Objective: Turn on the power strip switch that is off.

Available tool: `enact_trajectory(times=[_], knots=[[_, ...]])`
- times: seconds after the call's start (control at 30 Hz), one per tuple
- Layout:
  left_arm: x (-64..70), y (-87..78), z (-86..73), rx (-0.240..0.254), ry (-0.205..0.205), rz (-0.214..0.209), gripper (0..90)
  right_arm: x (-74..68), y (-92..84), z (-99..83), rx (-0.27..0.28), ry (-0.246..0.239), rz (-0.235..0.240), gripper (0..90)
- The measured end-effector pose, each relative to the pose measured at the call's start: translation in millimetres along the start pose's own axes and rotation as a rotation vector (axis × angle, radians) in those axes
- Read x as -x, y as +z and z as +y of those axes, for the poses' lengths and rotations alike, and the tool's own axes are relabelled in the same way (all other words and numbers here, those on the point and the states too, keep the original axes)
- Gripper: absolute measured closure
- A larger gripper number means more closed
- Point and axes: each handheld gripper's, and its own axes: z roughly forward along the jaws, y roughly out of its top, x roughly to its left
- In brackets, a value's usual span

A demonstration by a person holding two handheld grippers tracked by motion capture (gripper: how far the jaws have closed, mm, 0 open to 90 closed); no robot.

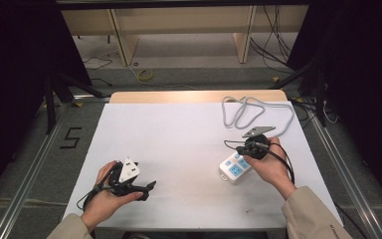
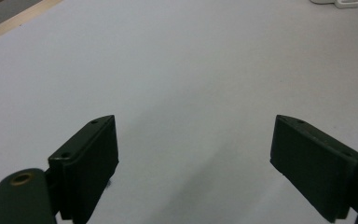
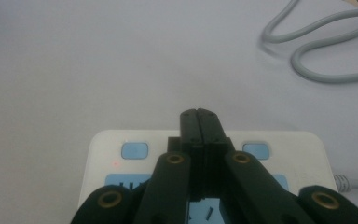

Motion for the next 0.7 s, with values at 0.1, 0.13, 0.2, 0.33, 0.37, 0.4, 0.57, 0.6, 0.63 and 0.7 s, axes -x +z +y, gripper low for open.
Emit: enact_trajectory(times=[0.1,0.13,0.2,0.33,0.37,0.4,0.57,0.6,0.63,0.7], knots=[[0.3,0.1,-0.1,0.003,-0.006,0.0,14.6,0.5,1.8,0.6,-0.007,-0.001,-0.001,90.0],[0.3,0.1,-0.1,0.002,-0.006,0.0,14.6,0.6,2.3,0.8,-0.01,0.0,-0.001,90.0],[0.0,0.0,0.0,0.002,-0.002,-0.001,14.6,0.9,3.2,1.2,-0.014,0.002,-0.003,90.0],[0.0,0.0,0.0,0.002,-0.002,0.0,14.7,2.0,4.9,2.2,-0.019,0.002,-0.003,90.0],[0.2,0.0,0.0,0.002,-0.005,0.0,14.7,2.0,5.3,2.3,-0.021,0.003,-0.002,90.0],[0.2,-0.1,0.0,0.002,-0.005,0.0,14.7,2.0,5.9,2.3,-0.023,0.004,-0.001,90.0],[0.2,0.1,0.1,0.002,0.0,-0.001,14.7,2.5,8.7,2.6,-0.034,0.003,-0.002,90.0],[0.2,0.1,0.2,0.002,0.0,0.0,14.7,2.8,9.3,2.7,-0.036,0.001,-0.003,90.0],[0.2,0.2,0.1,0.002,0.0,-0.001,14.7,3.0,9.8,2.9,-0.037,0.003,-0.004,90.0],[0.2,0.2,0.1,0.002,0.0,-0.001,14.7,3.5,10.8,3.4,-0.042,0.005,-0.004,90.0]])
